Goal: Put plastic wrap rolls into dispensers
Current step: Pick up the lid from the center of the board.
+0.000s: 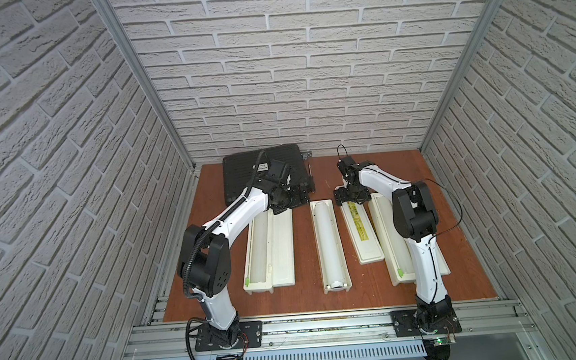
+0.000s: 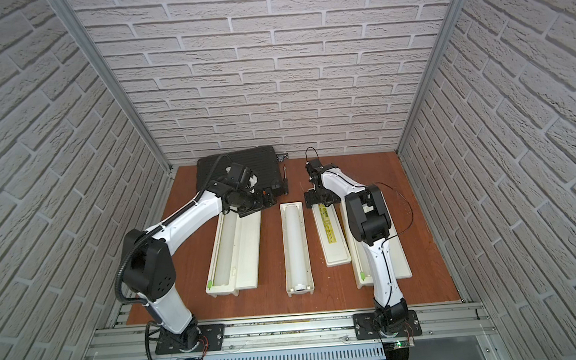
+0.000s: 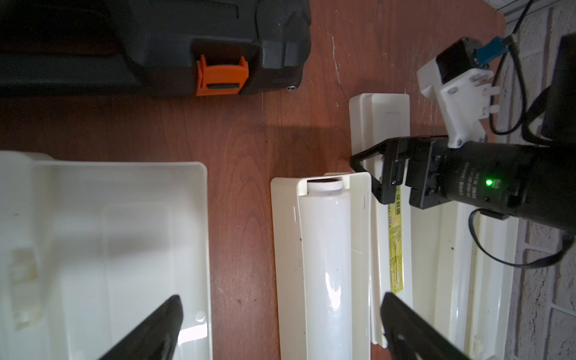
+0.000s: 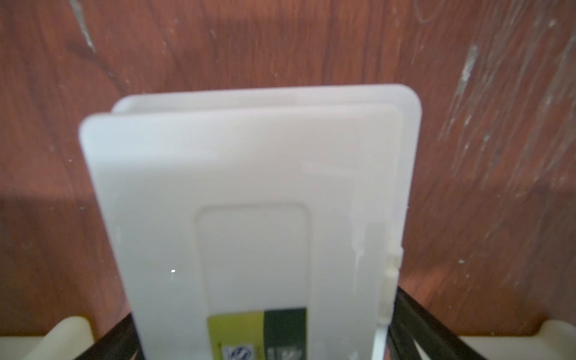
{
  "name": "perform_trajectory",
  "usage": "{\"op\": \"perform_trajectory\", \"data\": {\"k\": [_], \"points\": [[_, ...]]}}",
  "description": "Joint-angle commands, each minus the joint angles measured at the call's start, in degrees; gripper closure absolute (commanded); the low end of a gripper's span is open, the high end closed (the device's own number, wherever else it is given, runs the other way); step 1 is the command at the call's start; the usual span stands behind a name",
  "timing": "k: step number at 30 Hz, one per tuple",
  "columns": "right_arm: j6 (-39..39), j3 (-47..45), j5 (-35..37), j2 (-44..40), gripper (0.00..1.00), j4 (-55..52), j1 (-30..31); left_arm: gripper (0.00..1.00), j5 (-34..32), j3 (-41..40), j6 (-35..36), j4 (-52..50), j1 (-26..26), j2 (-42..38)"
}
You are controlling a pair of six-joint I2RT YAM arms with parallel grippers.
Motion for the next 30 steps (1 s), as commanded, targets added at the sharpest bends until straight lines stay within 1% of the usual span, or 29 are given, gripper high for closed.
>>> {"op": "perform_trajectory", "data": {"k": [1, 4, 6, 9, 13, 18, 22, 25, 27, 30], "points": [[1.3, -0.4, -1.0, 2.1, 0.08, -1.1, -0.1, 0.02, 1.5, -1.1, 1.0, 1.6, -0.2, -0.3], [3.7, -2.6, 0.3, -2.1, 0.13, -0.1, -0.1, 0.02, 2.0, -1.0, 2.3, 1.4, -0.5, -0.5], [4.9, -5.1, 0.3, -7.5, 0.18, 0.8, -0.1, 0.02, 1.7, -1.2, 3.8, 1.2, -0.9, -1.0], [6.7, -9.7, 0.9, -16.4, 0.21, 0.6, 0.2, 0.02, 2.1, -2.6, 5.0, 2.2, -1.4, -2.2], [8.8, -16.0, 1.8, -28.0, 0.24, -2.1, 1.2, 0.02, 3.2, -5.8, 5.7, 5.8, -1.8, -4.1], [12.7, -23.5, 0.8, -40.0, 0.30, -5.5, 4.6, 0.02, 4.7, -9.0, 6.8, 9.3, -2.6, -5.7], [17.3, -26.1, 0.6, -45.5, 0.31, -7.2, 9.2, 0.02, 4.4, -13.8, 6.9, 14.7, -4.2, -9.5], [22.2, -25.8, 3.8, -46.8, 0.30, -7.0, 13.6, 0.02, 3.4, -16.4, 7.4, 17.1, -6.2, -12.2], [25.4, -26.1, 7.9, -46.8, 0.30, -4.5, 16.8, 0.02, 2.9, -18.4, 7.7, 18.5, -7.5, -14.1], [28.0, -25.5, 10.5, -45.4, 0.31, -0.5, 19.1, 0.02, 2.4, -21.3, 8.3, 19.7, -9.5, -17.0]]}}
